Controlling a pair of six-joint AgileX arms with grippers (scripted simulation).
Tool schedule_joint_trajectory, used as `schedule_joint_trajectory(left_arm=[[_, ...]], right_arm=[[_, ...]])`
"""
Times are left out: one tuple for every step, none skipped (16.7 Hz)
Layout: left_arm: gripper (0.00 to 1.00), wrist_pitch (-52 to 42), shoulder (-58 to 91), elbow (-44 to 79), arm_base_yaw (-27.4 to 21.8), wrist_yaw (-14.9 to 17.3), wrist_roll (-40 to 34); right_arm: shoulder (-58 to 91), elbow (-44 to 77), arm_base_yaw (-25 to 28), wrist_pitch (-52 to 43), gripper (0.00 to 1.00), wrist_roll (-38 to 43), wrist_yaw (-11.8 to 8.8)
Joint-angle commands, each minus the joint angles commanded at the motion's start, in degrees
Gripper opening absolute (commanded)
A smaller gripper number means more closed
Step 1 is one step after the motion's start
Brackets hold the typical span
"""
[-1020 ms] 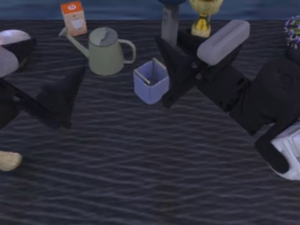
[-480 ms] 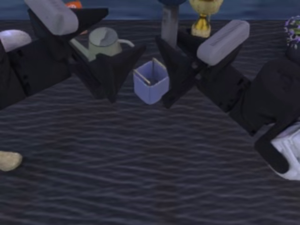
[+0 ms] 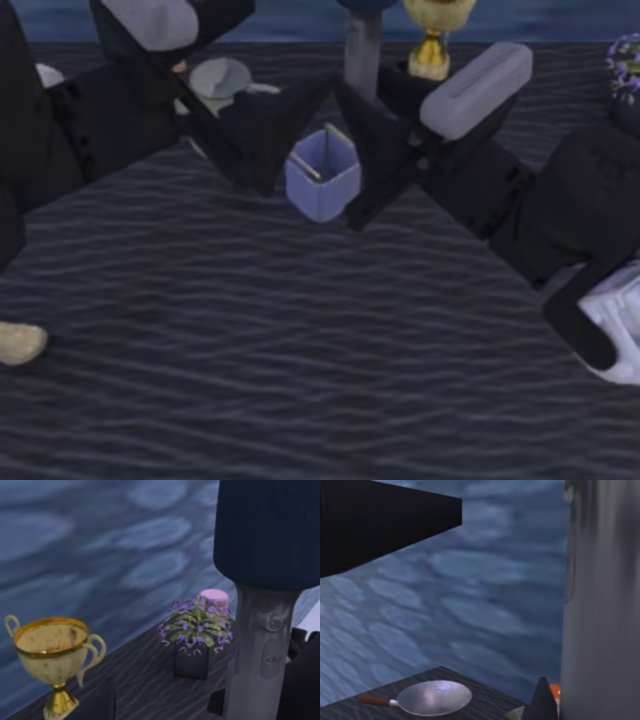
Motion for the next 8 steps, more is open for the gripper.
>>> schedule_joint_trajectory(left_arm=[[1.0,0.6,2.5,1.8,-1.1,-1.0,0.0],[1.0,1.4,5.3,3.8,-2.2,-2.1,0.0],[1.0,2.1,8.3,5.9,-3.4,-3.3,-0.1],[1.0,2.7,11.0,7.8,-4.6,-4.5,-0.1],[1.0,3.3,13.4,9.5,-5.8,-5.6,-0.1],[1.0,3.8,15.2,11.0,-6.7,-6.5,-0.1],[1.0,4.1,16.4,12.0,-7.4,-7.2,-0.2],[1.0,4.2,16.9,12.6,-7.8,-7.5,-0.2]], right_arm=[[0.0,0.0,0.0,0.0,0.0,0.0,0.0],[0.0,0.0,0.0,0.0,0.0,0.0,0.0],[0.0,0.0,0.0,0.0,0.0,0.0,0.0],[0.0,0.0,0.0,0.0,0.0,0.0,0.0],[0.0,0.0,0.0,0.0,0.0,0.0,0.0],[0.0,0.0,0.0,0.0,0.0,0.0,0.0],[0.0,0.0,0.0,0.0,0.0,0.0,0.0],[0.0,0.0,0.0,0.0,0.0,0.0,0.0]])
